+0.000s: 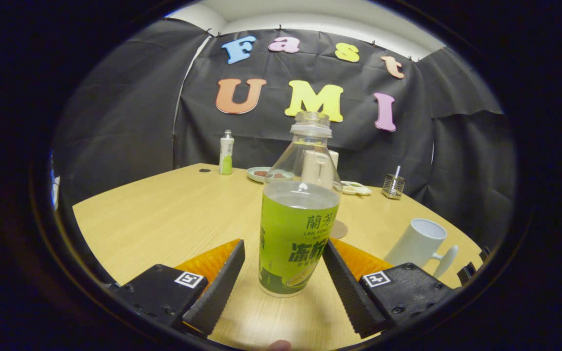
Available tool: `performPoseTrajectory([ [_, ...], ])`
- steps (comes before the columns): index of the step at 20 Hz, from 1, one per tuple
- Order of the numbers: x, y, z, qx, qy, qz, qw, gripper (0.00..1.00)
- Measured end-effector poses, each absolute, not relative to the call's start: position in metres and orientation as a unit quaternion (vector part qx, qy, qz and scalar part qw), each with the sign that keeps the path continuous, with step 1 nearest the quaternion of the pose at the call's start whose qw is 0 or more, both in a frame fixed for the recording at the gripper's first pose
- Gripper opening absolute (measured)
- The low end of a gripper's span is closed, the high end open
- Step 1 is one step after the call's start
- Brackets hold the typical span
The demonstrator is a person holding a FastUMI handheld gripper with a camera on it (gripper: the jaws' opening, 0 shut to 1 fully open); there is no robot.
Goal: Take the bottle from table, then pour the juice into the cup, finally place the bottle on the coaster
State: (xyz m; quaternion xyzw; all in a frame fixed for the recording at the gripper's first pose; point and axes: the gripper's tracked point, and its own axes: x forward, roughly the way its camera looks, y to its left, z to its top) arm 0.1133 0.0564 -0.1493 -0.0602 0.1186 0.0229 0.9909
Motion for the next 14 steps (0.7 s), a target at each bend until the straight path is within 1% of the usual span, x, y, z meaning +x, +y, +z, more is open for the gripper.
performPoseTrajectory([
  [5, 0.121, 0.052, -0.146, -0.050, 0.119, 0.011, 0.992, 1.00],
  [6, 0.123, 0.052, -0.147, -0.049, 0.121, 0.013, 0.991, 0.99],
  [9, 0.123, 0.058, -0.146, -0.038, 0.123, 0.023, 0.991, 0.84],
  [14, 0.118, 0.065, -0.134, -0.027, 0.134, 0.037, 0.990, 0.80],
])
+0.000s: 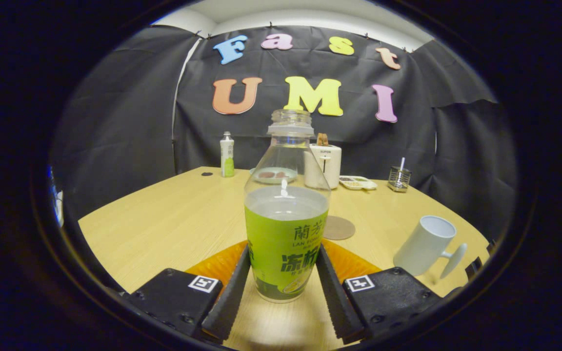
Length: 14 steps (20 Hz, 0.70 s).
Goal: Take the bottle from table, then pour the juice into the cup, finally place the bottle on the coaster
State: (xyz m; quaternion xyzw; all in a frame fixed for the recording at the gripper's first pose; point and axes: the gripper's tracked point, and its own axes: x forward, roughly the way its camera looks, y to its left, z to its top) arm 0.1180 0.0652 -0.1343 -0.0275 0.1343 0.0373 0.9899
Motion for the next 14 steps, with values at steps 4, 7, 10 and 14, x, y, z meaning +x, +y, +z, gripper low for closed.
performPoseTrajectory([
  [4, 0.113, 0.072, -0.120, 0.017, 0.143, 0.057, 0.988, 0.79],
  [7, 0.110, 0.073, -0.106, 0.056, 0.137, 0.062, 0.987, 0.78],
  [10, 0.107, 0.076, -0.094, 0.115, 0.128, 0.069, 0.983, 0.78],
  [14, 0.108, 0.076, -0.083, 0.234, 0.118, 0.090, 0.961, 0.78],
])
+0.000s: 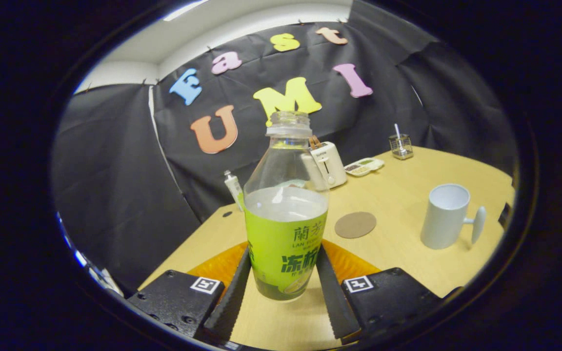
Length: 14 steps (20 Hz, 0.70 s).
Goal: Take the bottle from table, then pour the juice into the cup, finally place the bottle on the coaster
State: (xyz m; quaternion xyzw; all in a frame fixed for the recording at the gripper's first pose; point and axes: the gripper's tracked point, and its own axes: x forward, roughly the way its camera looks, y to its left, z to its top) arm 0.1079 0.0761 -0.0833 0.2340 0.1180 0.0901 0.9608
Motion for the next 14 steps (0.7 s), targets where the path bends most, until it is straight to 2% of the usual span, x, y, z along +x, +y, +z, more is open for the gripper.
performPoseTrajectory([
  [14, 0.112, 0.058, -0.068, 0.500, 0.101, 0.131, 0.850, 0.77],
])
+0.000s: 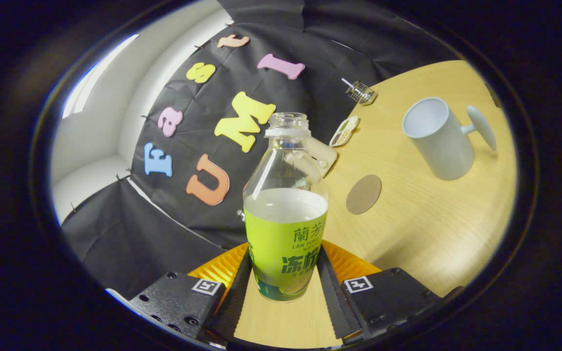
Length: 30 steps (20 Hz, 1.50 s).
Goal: Take the bottle from table, then pour the juice into the cup, finally place the bottle on the coaster
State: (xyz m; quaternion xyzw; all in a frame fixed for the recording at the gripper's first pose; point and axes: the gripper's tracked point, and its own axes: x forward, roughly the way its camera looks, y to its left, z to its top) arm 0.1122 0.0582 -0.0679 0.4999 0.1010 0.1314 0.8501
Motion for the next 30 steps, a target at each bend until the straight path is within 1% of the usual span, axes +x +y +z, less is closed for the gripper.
performPoseTrajectory([
  [11, 0.126, 0.016, -0.029, 0.640, 0.055, 0.122, 0.757, 0.76],
  [19, 0.138, 0.006, -0.004, 0.709, 0.043, 0.137, 0.691, 0.76],
  [30, 0.149, -0.002, 0.019, 0.759, 0.024, 0.142, 0.635, 0.76],
])
